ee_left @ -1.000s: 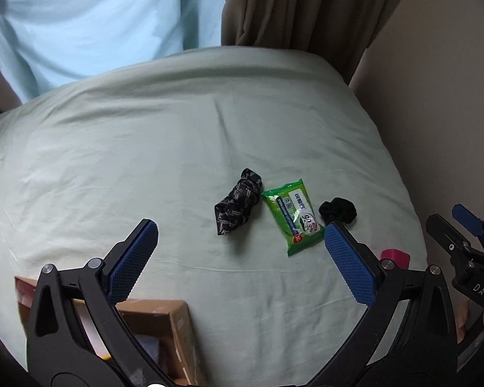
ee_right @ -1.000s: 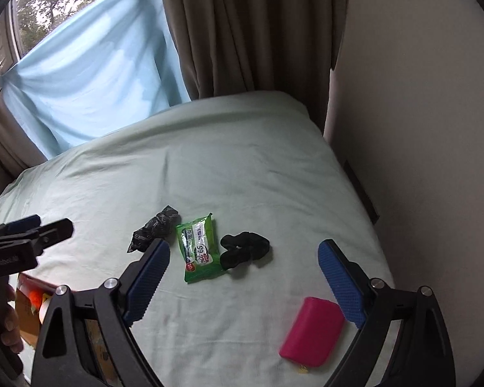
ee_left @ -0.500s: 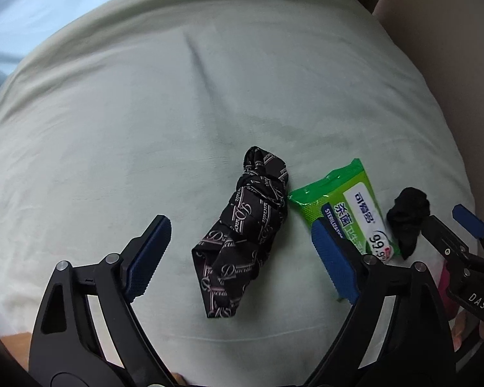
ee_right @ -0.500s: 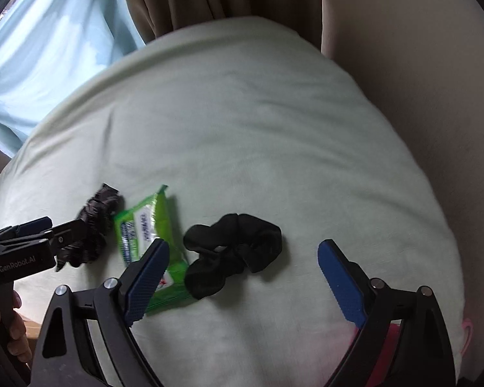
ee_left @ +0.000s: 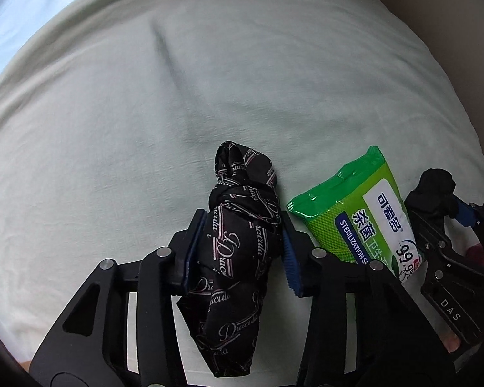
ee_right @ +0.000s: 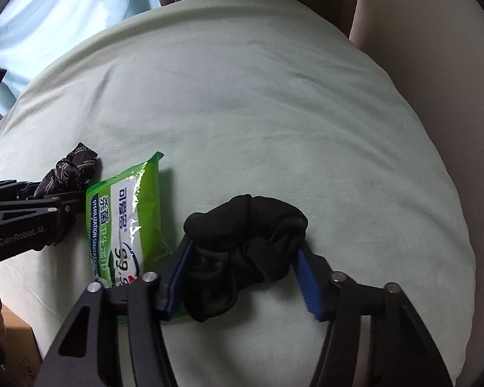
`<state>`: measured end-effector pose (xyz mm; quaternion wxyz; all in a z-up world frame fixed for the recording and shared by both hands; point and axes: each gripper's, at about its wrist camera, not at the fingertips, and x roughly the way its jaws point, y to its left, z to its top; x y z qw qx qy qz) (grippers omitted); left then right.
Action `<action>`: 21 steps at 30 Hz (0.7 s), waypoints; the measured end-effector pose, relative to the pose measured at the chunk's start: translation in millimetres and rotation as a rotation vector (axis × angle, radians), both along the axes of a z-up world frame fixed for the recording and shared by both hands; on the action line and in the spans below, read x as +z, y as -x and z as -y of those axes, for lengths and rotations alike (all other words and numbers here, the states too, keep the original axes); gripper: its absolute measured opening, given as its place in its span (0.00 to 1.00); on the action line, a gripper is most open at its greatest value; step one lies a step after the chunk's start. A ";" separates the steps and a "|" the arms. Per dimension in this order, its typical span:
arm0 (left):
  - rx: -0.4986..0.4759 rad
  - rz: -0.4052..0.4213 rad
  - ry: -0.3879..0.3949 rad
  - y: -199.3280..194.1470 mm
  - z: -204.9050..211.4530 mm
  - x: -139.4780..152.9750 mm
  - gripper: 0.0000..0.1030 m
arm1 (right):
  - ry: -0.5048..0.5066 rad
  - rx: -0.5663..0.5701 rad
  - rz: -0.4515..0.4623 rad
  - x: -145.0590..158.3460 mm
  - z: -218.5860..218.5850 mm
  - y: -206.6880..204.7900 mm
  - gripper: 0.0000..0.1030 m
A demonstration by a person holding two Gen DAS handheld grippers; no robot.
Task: Organize soft objects
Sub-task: 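Grasp the black patterned scrunchie with the left tool while the right tool grasps the black scrunchie, then carry both scrunchies over the cardboard box with both tools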
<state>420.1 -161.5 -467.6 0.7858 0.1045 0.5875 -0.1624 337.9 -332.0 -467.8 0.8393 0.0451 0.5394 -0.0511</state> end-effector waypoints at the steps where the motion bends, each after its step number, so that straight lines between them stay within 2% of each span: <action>1: -0.004 0.000 -0.001 0.9 0.9 0.4 0.34 | -0.004 0.003 0.002 -0.2 -0.2 0.5 0.43; 4: -0.012 0.006 0.000 3.2 1.0 1.6 0.32 | -0.007 0.016 0.006 -2.5 -1.3 8.0 0.31; 10: 0.003 0.018 0.023 9.0 -1.1 14.0 0.31 | -0.006 0.019 0.018 6.4 -2.2 9.7 0.27; 16: 0.009 0.070 0.054 23.2 -5.3 59.4 0.31 | -0.014 0.005 0.066 43.8 1.6 24.5 0.27; 21: 0.018 0.121 0.082 40.5 -12.2 114.7 0.31 | -0.019 -0.001 0.118 90.6 -3.9 35.0 0.27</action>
